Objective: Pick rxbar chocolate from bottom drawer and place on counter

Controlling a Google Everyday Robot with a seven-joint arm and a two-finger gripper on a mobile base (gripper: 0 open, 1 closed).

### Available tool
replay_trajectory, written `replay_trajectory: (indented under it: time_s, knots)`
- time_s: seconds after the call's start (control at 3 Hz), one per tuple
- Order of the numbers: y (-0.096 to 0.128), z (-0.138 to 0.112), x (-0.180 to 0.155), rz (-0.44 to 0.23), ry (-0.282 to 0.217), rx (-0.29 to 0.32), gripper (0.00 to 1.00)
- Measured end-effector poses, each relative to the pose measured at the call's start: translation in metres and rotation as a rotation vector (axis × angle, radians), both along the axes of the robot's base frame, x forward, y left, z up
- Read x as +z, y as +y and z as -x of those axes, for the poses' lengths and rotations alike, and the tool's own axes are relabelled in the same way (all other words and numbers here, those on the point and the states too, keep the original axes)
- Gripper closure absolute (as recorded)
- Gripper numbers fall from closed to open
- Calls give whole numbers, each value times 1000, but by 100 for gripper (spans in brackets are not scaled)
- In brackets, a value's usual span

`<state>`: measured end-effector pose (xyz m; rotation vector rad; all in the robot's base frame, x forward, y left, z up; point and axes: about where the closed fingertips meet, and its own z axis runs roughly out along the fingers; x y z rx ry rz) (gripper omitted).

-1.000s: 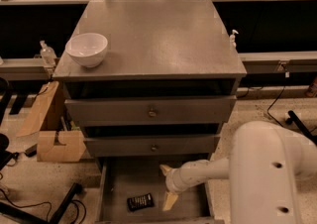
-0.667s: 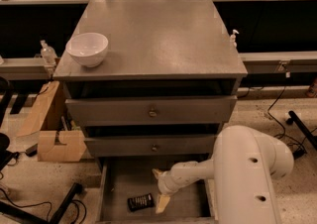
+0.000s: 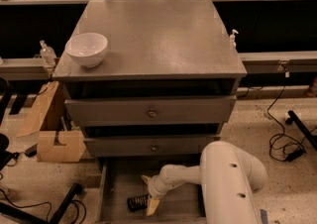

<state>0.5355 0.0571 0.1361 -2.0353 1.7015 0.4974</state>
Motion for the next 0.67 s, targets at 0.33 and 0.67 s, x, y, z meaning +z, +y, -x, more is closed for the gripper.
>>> replay_trajectory:
  time_s: [0.33,0.67]
  knots:
    - [14,2,-16,-16,23,20,0]
    - [32,9,-37,0,51,54,17]
